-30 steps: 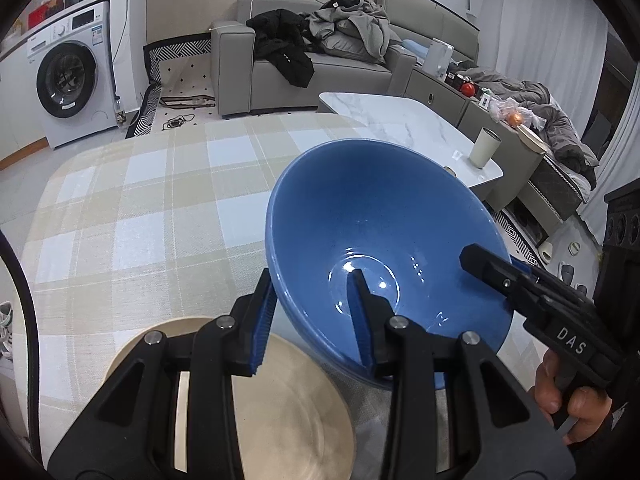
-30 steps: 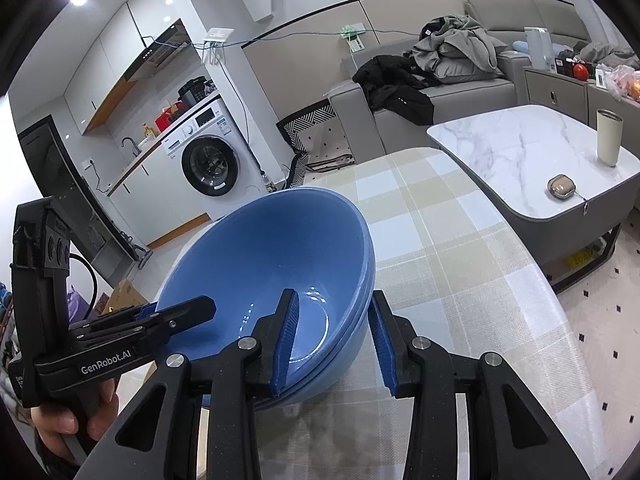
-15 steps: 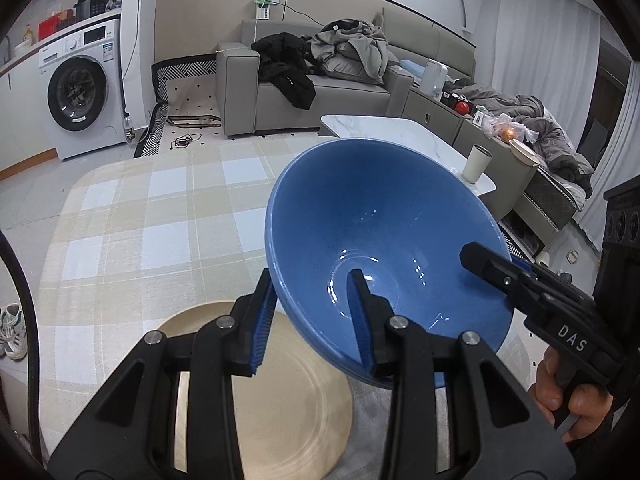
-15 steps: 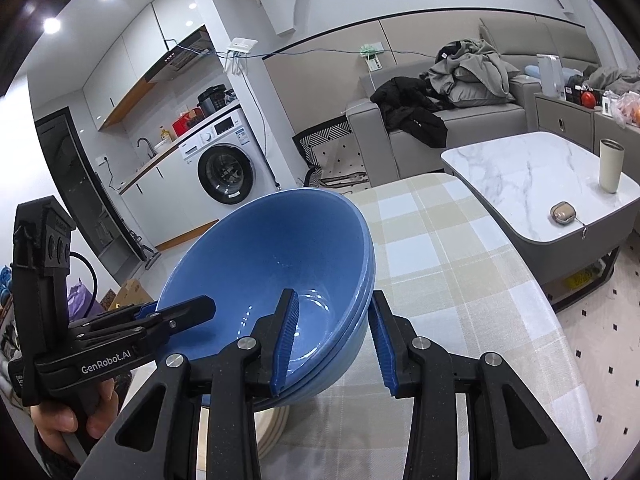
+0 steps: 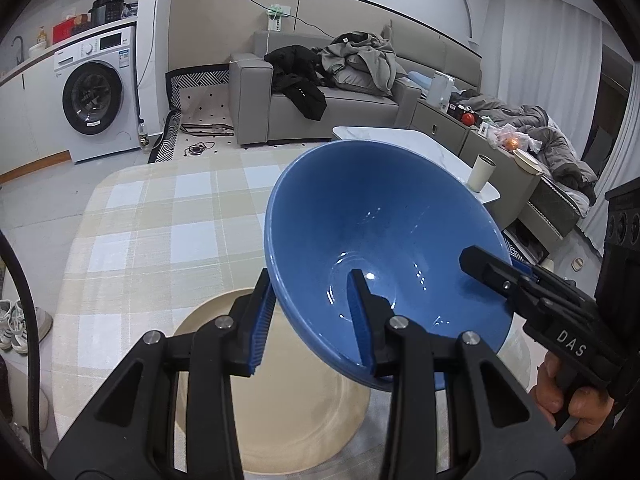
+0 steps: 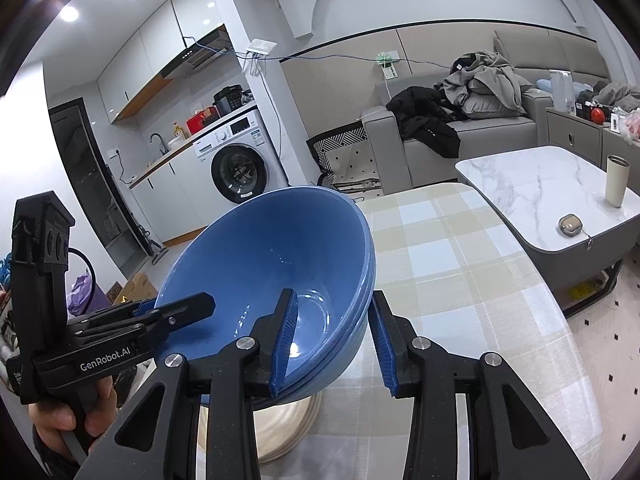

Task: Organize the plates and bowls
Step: 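Lift and carry the nested bowls over the cream plate stack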

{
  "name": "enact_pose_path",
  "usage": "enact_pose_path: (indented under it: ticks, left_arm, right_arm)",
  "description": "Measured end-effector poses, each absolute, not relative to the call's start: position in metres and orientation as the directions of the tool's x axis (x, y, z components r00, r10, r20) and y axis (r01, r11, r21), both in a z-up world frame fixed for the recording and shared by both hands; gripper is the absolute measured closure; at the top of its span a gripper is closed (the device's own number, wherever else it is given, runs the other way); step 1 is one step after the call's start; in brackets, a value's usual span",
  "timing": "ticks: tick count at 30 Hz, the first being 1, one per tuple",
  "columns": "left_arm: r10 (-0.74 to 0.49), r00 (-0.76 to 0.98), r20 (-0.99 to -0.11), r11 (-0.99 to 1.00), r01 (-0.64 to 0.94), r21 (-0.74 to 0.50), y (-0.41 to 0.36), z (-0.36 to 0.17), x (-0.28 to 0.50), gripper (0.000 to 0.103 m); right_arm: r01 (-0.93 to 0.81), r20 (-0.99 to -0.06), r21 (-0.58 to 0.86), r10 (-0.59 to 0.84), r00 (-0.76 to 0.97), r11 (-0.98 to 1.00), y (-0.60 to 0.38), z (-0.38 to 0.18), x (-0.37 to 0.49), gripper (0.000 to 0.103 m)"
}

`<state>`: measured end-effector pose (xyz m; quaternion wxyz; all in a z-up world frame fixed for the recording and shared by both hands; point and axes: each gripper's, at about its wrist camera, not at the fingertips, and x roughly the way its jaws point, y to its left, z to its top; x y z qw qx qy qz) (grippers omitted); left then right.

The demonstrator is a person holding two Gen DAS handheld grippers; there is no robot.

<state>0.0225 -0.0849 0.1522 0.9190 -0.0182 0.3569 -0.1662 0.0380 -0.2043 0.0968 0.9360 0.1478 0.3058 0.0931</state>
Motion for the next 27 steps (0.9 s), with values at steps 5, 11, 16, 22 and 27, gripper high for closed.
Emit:
enact_pose_path:
  ticks: [5,11,16,22,27]
  left_arm:
    - [-0.31,0.701,-0.642,0.949,0.272,-0.161,-0.066,0.155,0.008,0.07]
    - [-0.293,0.704,-0.647,0.955,0.247,-0.165,-0.046,0.152,0.002,0.07]
    - [-0.273,0.707,-0.652,0.962,0.218,-0.167,-0.027,0.145,0.002,0.07]
    - [-0.248,0.703,-0.667,0.969,0.184,-0.167,-0.005,0.133,0.003,0.07]
    - [-0.234,0.7,-0.675,0.972,0.16,-0.171,0.007,0.123,0.011,0.07]
  right_arm:
    - [-0.105,-0.546,0.326,0.278,0.79,0.94,-0.191,0.098,0.036,0.066]
    - [-0.13,-0.553,0.318,0.295,0.779,0.939,-0.173,0.096,0.038,0.065]
    - [-0.15,-0.557,0.319,0.313,0.77,0.936,-0.158,0.09,0.042,0.065]
    - [-0.175,-0.574,0.316,0.334,0.747,0.933,-0.14,0.08,0.048,0.065]
    - [-0.188,-0.59,0.313,0.346,0.73,0.931,-0.13,0.072,0.055,0.065]
